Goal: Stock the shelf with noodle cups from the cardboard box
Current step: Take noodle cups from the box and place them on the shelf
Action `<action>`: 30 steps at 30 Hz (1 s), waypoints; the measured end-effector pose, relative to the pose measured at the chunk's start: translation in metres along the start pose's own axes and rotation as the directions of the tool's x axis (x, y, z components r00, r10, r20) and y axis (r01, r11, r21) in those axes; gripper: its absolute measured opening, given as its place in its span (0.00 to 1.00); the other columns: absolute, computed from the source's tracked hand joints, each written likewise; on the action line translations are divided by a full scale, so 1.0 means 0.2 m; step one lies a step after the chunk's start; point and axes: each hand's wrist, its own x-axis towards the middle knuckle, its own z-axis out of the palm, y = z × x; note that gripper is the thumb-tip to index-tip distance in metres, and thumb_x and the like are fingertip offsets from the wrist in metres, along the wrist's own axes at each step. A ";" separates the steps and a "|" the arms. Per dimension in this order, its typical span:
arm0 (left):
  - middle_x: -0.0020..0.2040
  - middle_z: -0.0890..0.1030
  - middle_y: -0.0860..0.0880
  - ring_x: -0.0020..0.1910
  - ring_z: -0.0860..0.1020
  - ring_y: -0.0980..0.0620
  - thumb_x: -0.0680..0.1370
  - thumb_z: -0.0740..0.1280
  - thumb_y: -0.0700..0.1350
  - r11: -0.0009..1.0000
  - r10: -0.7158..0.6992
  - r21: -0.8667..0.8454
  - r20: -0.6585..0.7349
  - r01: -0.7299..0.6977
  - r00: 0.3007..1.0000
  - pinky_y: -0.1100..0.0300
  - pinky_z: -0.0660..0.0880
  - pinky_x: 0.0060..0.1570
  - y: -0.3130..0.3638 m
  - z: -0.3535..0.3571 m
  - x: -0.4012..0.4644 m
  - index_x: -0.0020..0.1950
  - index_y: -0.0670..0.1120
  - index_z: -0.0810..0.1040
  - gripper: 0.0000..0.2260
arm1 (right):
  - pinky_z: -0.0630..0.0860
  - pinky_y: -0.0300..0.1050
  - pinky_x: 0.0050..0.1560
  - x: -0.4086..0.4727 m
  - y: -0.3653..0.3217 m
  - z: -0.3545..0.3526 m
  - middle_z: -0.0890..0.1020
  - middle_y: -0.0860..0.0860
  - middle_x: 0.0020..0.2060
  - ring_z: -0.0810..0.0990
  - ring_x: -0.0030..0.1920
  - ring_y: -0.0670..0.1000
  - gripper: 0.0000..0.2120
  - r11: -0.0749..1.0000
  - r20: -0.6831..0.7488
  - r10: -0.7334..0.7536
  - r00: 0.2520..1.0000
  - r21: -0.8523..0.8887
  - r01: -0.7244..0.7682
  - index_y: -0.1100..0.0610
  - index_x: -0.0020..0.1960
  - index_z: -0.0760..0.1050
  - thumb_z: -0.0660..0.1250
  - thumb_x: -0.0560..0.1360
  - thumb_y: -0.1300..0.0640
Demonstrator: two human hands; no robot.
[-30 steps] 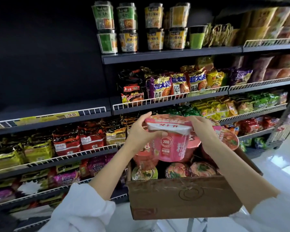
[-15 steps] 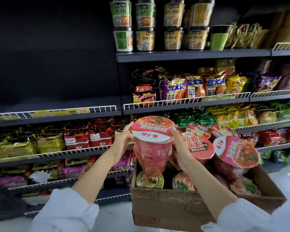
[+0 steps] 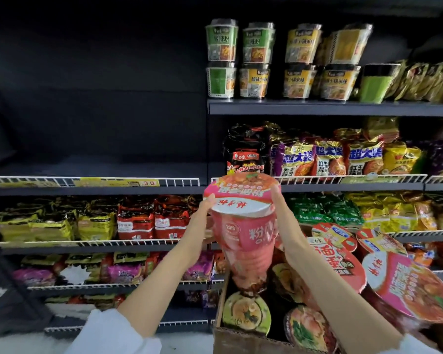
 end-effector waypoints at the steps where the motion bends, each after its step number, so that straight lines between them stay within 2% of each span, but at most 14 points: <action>1: 0.61 0.79 0.48 0.61 0.75 0.48 0.66 0.58 0.73 0.999 0.029 -0.013 -0.011 -0.029 1.000 0.42 0.67 0.66 0.04 -0.05 0.02 0.60 0.57 0.75 0.30 | 0.59 0.66 0.70 0.02 -0.06 0.05 0.69 0.46 0.71 0.66 0.71 0.54 0.41 1.000 0.021 -0.021 1.000 -0.005 0.021 0.35 0.64 0.70 0.50 0.58 0.16; 3: 0.64 0.77 0.49 0.65 0.72 0.49 0.64 0.58 0.74 0.998 0.064 -0.004 -0.018 -0.064 0.998 0.42 0.64 0.68 0.14 -0.17 0.06 0.66 0.57 0.72 0.36 | 0.59 0.63 0.71 0.05 -0.17 0.17 0.67 0.46 0.72 0.64 0.72 0.53 0.34 0.999 0.055 -0.054 0.997 0.005 0.054 0.37 0.64 0.69 0.50 0.64 0.21; 5: 0.66 0.76 0.51 0.66 0.72 0.50 0.69 0.55 0.73 0.995 0.095 0.021 -0.027 -0.095 0.995 0.43 0.63 0.69 0.23 -0.33 0.09 0.69 0.57 0.70 0.34 | 0.59 0.58 0.72 0.10 -0.25 0.30 0.65 0.47 0.73 0.64 0.72 0.52 0.30 0.996 0.104 -0.090 0.991 0.017 0.089 0.38 0.67 0.66 0.50 0.69 0.27; 7: 0.64 0.77 0.51 0.63 0.74 0.51 0.72 0.54 0.71 0.992 0.121 0.044 -0.089 -0.117 0.989 0.46 0.68 0.65 0.30 -0.55 0.13 0.66 0.56 0.72 0.29 | 0.63 0.53 0.68 0.16 -0.30 0.50 0.70 0.48 0.70 0.68 0.69 0.52 0.26 0.991 0.165 -0.134 0.977 0.033 0.130 0.39 0.67 0.65 0.51 0.73 0.31; 8: 0.61 0.79 0.51 0.58 0.76 0.53 0.74 0.54 0.70 0.991 0.131 0.039 -0.130 -0.127 0.983 0.51 0.72 0.60 0.32 -0.67 0.16 0.62 0.56 0.74 0.26 | 0.65 0.52 0.66 0.19 -0.33 0.62 0.72 0.48 0.68 0.70 0.67 0.51 0.24 0.987 0.199 -0.157 0.967 0.045 0.151 0.40 0.67 0.65 0.53 0.74 0.32; 10: 0.54 0.80 0.53 0.50 0.78 0.58 0.77 0.53 0.65 0.985 0.170 0.019 -0.177 -0.169 0.970 0.59 0.74 0.47 0.38 -0.92 0.19 0.55 0.56 0.75 0.18 | 0.68 0.52 0.65 0.27 -0.37 0.86 0.73 0.44 0.67 0.72 0.65 0.49 0.29 0.979 0.279 -0.201 0.939 0.046 0.196 0.39 0.70 0.62 0.60 0.71 0.32; 11: 0.53 0.80 0.53 0.48 0.77 0.59 0.78 0.52 0.63 0.983 0.182 0.021 -0.197 -0.182 0.963 0.59 0.74 0.46 0.41 -1.05 0.20 0.55 0.56 0.75 0.17 | 0.70 0.50 0.63 0.32 -0.39 0.99 0.73 0.42 0.65 0.73 0.64 0.46 0.32 0.974 0.321 -0.225 0.920 0.049 0.221 0.38 0.70 0.60 0.62 0.68 0.34; 13: 0.50 0.80 0.55 0.46 0.77 0.61 0.79 0.52 0.61 0.978 0.207 0.026 -0.249 -0.208 0.946 0.60 0.74 0.46 0.46 -1.30 0.22 0.53 0.57 0.74 0.15 | 0.74 0.39 0.53 0.40 -0.44 1.24 0.75 0.38 0.60 0.75 0.59 0.40 0.31 0.959 0.397 -0.279 0.874 0.069 0.274 0.36 0.68 0.60 0.66 0.67 0.39; 15: 0.44 0.79 0.58 0.39 0.77 0.65 0.80 0.51 0.59 0.968 0.248 0.046 -0.300 -0.246 0.921 0.67 0.75 0.36 0.51 -1.54 0.24 0.49 0.58 0.74 0.14 | 0.75 0.32 0.45 0.48 -0.48 1.50 0.76 0.36 0.56 0.76 0.55 0.35 0.30 0.947 0.446 -0.311 0.839 0.074 0.312 0.34 0.64 0.61 0.72 0.68 0.44; 17: 0.41 0.79 0.58 0.33 0.78 0.66 0.81 0.51 0.57 0.964 0.263 0.057 -0.358 -0.260 0.896 0.71 0.74 0.28 0.53 -1.77 0.26 0.47 0.57 0.73 0.13 | 0.75 0.26 0.41 0.56 -0.50 1.76 0.76 0.34 0.53 0.77 0.49 0.28 0.31 0.935 0.449 -0.348 0.823 0.099 0.341 0.37 0.65 0.61 0.73 0.69 0.51; 19: 0.41 0.79 0.58 0.34 0.78 0.65 0.81 0.50 0.58 0.961 0.275 0.081 -0.402 -0.266 0.874 0.69 0.75 0.30 0.55 -1.98 0.30 0.46 0.58 0.73 0.14 | 0.74 0.23 0.38 0.63 -0.52 2.01 0.76 0.34 0.52 0.75 0.44 0.24 0.31 0.916 0.413 -0.398 0.819 0.135 0.377 0.40 0.66 0.63 0.73 0.69 0.55; 23: 0.42 0.82 0.58 0.38 0.80 0.63 0.79 0.49 0.62 0.959 0.279 0.088 -0.455 -0.269 0.846 0.65 0.74 0.38 0.56 -2.42 0.45 0.49 0.58 0.76 0.18 | 0.77 0.28 0.41 0.84 -0.56 2.47 0.79 0.38 0.53 0.78 0.48 0.30 0.30 0.906 0.396 -0.424 0.815 0.199 0.374 0.43 0.66 0.66 0.74 0.68 0.54; 27: 0.37 0.82 0.59 0.30 0.79 0.69 0.80 0.50 0.59 0.954 0.299 0.154 -0.449 -0.257 0.842 0.74 0.73 0.25 0.63 -2.82 0.69 0.49 0.57 0.75 0.15 | 0.75 0.35 0.47 1.14 -0.59 2.88 0.78 0.40 0.55 0.76 0.53 0.37 0.34 0.907 0.375 -0.419 0.827 0.207 0.366 0.40 0.67 0.65 0.74 0.65 0.46; 30: 0.38 0.80 0.55 0.27 0.78 0.69 0.81 0.52 0.57 0.956 0.288 0.180 -0.449 -0.230 0.846 0.76 0.71 0.22 0.69 -3.10 0.92 0.53 0.51 0.75 0.15 | 0.74 0.49 0.61 1.39 -0.62 3.18 0.78 0.44 0.59 0.75 0.58 0.44 0.41 0.916 0.374 -0.399 0.837 0.199 0.348 0.39 0.70 0.63 0.72 0.59 0.38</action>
